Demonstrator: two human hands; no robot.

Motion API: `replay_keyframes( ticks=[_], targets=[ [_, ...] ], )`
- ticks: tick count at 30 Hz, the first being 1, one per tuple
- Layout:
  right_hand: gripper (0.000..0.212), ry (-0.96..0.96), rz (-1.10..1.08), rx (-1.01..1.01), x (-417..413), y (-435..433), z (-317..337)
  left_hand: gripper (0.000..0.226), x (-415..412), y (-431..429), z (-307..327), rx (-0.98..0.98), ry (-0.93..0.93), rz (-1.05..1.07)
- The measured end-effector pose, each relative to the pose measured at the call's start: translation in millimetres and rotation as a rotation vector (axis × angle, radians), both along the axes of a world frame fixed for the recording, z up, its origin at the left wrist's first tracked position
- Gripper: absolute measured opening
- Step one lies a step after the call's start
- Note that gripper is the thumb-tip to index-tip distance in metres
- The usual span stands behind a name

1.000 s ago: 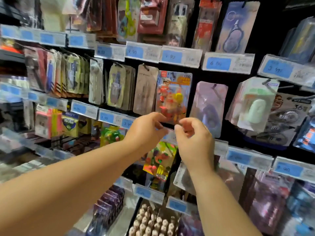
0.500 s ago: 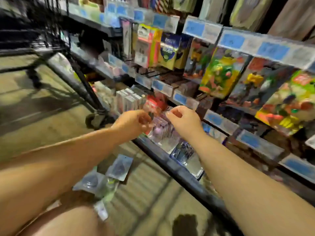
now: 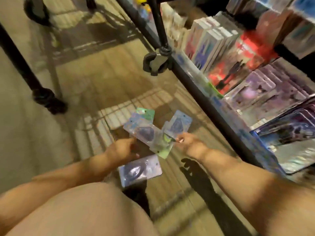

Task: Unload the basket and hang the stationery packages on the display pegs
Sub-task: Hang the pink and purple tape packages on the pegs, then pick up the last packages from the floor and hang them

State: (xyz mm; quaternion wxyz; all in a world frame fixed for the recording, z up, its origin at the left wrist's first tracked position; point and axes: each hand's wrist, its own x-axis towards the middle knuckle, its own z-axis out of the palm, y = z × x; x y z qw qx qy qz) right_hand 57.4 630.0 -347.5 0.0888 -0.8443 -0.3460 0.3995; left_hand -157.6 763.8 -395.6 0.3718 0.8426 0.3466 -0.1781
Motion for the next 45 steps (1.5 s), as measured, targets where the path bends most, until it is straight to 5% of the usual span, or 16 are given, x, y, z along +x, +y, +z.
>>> replay_keyframes(
  ticks=[1, 4, 6, 15, 18, 22, 27, 30, 35, 41, 45],
  targets=[
    [0.012, 0.035, 0.013, -0.029, -4.9, 2.5, -11.3, 0.063, -12.9, 0.2, -13.8, -0.031, 0.060, -0.005],
    [0.033, 0.093, 0.101, -0.097, -21.2, 5.1, -45.4, 0.050, -36.0, -10.3, -41.3, 0.168, 0.120, -0.037],
    [0.039, 0.069, 0.070, -0.095, -31.6, 2.8, -63.5, 0.061, -43.7, -21.9, -59.2, 0.227, 0.146, -0.073],
    [0.027, 0.233, -0.064, -0.202, -44.9, -14.2, -101.9, 0.060, -28.4, -43.7, -79.1, 0.340, 0.080, -0.068],
    [0.024, 0.261, -0.068, -0.189, -39.1, -10.8, -106.6, 0.063, -27.6, -38.1, -80.0, 0.246, 0.121, -0.110],
    [0.019, 0.259, -0.050, -0.165, -31.2, -7.3, -106.9, 0.029, -38.0, -26.3, -89.2, 0.178, -0.099, -0.100],
    [0.024, 0.438, -0.301, -0.032, -25.2, -1.4, -91.7, 0.042, -40.6, -7.9, -69.4, 0.158, -0.235, -0.008],
    [0.034, 0.708, -0.523, 0.019, -24.6, 8.2, -75.1, 0.065, -27.9, 11.4, -51.9, -0.143, -0.085, 0.193],
    [0.022, 0.872, -0.587, 0.142, -25.9, 26.6, -67.4, 0.054, 17.3, 18.0, -39.0, -0.418, -0.349, 0.441],
    [0.017, 0.756, -0.709, 0.247, -19.0, 39.8, -78.5, 0.043, 57.9, 10.2, -36.9, -0.430, -0.389, 0.404],
    [0.027, 0.749, -0.714, 0.283, -7.7, 46.8, -79.2, 0.033, 73.2, 16.5, -39.3, -0.217, -0.285, 0.382]
  ],
)
